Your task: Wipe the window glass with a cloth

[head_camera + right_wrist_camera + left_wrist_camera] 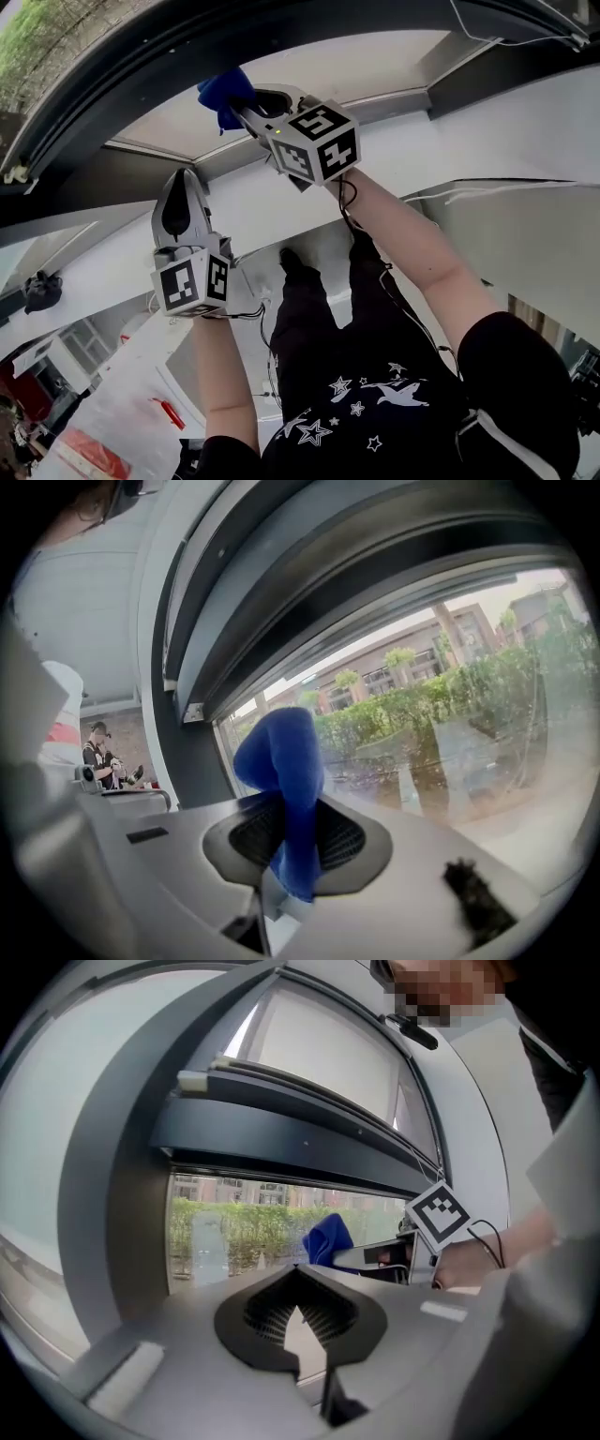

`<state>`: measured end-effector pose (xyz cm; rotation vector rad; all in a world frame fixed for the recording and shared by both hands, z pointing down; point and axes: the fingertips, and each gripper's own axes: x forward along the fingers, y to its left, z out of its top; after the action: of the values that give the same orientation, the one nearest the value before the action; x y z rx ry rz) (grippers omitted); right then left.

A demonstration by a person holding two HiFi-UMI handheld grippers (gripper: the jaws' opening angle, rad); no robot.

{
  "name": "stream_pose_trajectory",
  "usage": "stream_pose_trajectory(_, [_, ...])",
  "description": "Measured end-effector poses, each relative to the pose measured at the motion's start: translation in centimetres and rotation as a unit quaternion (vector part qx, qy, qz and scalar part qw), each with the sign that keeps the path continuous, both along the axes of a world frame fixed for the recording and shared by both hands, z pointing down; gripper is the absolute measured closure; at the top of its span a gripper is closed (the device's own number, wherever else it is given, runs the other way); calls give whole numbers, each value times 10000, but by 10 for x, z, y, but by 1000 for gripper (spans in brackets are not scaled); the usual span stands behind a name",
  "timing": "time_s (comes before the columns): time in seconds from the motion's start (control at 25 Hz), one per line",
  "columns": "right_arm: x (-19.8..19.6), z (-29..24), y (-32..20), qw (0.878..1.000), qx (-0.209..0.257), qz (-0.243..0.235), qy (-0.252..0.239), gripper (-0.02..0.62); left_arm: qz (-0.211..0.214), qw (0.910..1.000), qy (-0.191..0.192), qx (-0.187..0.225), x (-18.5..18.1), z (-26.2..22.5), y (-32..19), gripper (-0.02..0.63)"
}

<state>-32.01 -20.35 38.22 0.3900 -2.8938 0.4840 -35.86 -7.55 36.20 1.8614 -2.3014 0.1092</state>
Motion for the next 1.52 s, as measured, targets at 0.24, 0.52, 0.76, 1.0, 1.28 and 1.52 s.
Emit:
stream_pose_trajectory(0.24, [88,5,-62,9993,116,339,-55,518,421,9991,-75,23,70,0,-63,601])
stream_pose_trajectory(0.52, [203,11,-149,9937,87,1065,-343,518,1057,9943,-128,60,156,7,-143,600])
stream_pose_trajectory(0.76, [259,-17,-182,9828,159,1804,-363,518,1190,9928,-91,112,175,-15,-151,600])
stream_pose_trajectory(1.0, [361,1,-258,9638,3,2631,-419,518,1566,9876,-84,0,249,4,-207,600])
stream_pose_trajectory(1.28, [422,-1,-301,9380,143,3448,-335,518,1755,9844,-57,124,282,2,-235,600])
stream_pose_trajectory(1.52, [455,1,-316,9150,106,4026,-240,518,2157,9761,24,256,328,-1,-255,600])
